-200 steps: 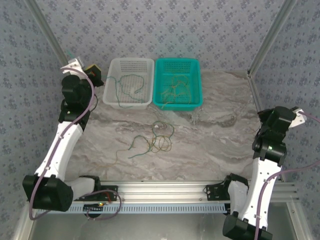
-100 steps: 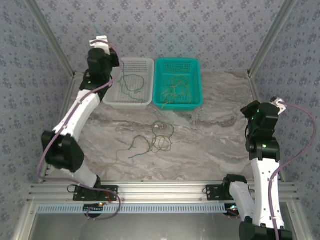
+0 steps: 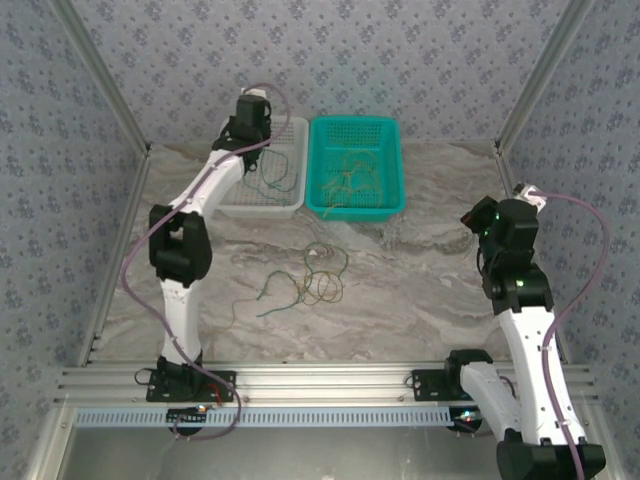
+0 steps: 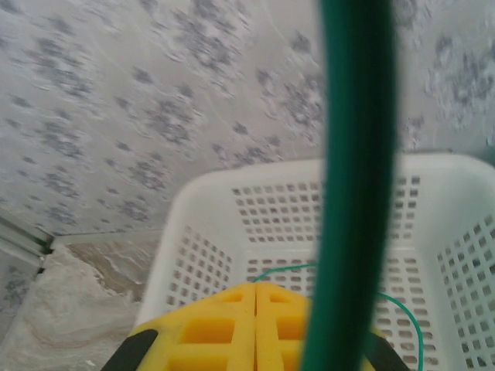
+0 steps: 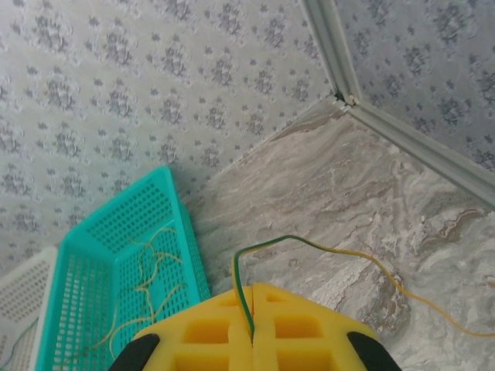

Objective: Untangle the cables

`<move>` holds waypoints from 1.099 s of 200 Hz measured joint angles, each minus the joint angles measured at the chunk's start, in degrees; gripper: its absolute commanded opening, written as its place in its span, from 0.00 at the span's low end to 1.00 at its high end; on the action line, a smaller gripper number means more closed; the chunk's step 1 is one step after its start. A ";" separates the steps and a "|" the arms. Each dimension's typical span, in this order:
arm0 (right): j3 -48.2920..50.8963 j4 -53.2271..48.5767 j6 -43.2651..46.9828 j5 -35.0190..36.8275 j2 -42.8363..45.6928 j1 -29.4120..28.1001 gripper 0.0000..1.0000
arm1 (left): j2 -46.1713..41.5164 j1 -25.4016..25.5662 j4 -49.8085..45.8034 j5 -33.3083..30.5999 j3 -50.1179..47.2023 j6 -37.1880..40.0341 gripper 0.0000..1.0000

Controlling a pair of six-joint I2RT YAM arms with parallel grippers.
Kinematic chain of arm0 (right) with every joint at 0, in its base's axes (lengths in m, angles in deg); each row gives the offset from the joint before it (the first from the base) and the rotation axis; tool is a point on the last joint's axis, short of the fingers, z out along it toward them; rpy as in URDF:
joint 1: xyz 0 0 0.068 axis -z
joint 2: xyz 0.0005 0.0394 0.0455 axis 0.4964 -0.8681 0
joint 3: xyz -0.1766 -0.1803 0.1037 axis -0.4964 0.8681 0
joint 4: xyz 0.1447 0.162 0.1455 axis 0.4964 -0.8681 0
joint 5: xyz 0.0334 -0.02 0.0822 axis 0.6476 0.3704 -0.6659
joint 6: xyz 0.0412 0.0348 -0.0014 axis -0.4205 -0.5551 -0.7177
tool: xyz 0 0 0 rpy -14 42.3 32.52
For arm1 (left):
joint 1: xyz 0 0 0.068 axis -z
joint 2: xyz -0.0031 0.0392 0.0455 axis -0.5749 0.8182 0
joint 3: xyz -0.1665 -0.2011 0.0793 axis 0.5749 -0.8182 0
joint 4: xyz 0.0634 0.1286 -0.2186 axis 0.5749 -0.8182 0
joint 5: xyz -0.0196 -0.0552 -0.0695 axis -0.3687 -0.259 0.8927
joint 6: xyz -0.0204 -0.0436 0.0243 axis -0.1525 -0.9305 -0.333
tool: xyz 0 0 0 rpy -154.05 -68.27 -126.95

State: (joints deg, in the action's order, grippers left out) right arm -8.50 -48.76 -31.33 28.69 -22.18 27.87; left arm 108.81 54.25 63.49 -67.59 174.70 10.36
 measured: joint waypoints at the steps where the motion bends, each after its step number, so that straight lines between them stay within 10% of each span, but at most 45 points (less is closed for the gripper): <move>1: 0.00 0.02 0.09 0.02 -0.02 -0.09 0.00 | 0.31 0.02 -0.26 0.02 0.35 0.00 0.00; 50: 0.76 1.25 0.68 0.46 -0.13 -1.05 0.00 | 14.45 0.72 -17.31 0.35 18.75 0.26 0.00; 167: 1.20 3.65 1.68 0.44 -2.84 -3.08 0.00 | 21.11 -1.53 -27.52 6.71 26.03 -2.62 0.00; 220: -0.87 4.33 5.31 -0.48 -4.50 -7.32 0.00 | 23.15 -1.53 -29.00 8.59 27.02 -4.57 0.64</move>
State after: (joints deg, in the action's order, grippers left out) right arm -9.38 -44.44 -26.02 28.21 -26.68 20.55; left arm 131.95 52.72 34.48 -59.00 201.72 5.79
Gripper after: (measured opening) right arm 0.068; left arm 0.550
